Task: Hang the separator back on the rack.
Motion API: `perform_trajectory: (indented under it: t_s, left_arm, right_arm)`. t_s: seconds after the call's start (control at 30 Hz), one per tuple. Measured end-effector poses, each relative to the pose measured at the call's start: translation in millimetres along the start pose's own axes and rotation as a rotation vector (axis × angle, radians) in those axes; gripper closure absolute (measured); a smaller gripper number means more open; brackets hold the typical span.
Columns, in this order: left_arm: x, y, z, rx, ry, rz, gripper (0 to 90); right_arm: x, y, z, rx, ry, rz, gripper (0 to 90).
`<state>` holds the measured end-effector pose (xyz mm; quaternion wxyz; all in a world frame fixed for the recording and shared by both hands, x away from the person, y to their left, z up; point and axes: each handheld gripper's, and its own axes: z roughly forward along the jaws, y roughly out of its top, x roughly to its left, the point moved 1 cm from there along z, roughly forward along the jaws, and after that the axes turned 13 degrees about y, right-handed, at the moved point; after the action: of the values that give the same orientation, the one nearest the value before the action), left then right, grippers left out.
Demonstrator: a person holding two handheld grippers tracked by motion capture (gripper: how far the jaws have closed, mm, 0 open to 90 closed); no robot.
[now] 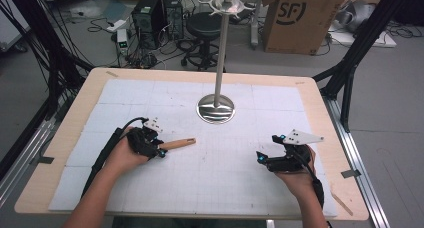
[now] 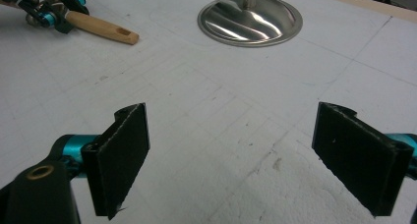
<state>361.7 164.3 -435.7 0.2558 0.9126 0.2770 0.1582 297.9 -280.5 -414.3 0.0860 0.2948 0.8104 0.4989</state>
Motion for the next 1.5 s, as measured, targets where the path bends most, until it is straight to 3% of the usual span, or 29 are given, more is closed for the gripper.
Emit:
perform_trajectory:
  t_s: [0.37,0.6,0.87,1.13,1.5]
  left_arm:
    - [-1.9,4.6,0.2,0.035,0.016,0.037,59.4]
    - [-9.8,17.3,1.4,0.121,0.048,0.094,63.3]
    - [-11.4,18.1,0.8,0.131,0.043,0.093,69.0]
    - [-7.5,14.4,-0.2,0.101,0.026,0.062,69.2]
    - [-5.3,11.2,-9.9,0.009,0.058,0.028,69.4]
  right_arm:
    - [-0.4,-0.1,1.4,0.006,-0.002,-0.001,13.0]
    - [0.9,0.2,3.5,0.011,-0.002,-0.004,13.1]
    - [0.4,0.3,2.2,0.007,-0.005,-0.005,13.1]
    - [-0.1,0.0,0.7,0.005,-0.005,-0.004,13.1]
    - [-0.1,0.0,0.8,0.005,-0.006,-0.003,13.1]
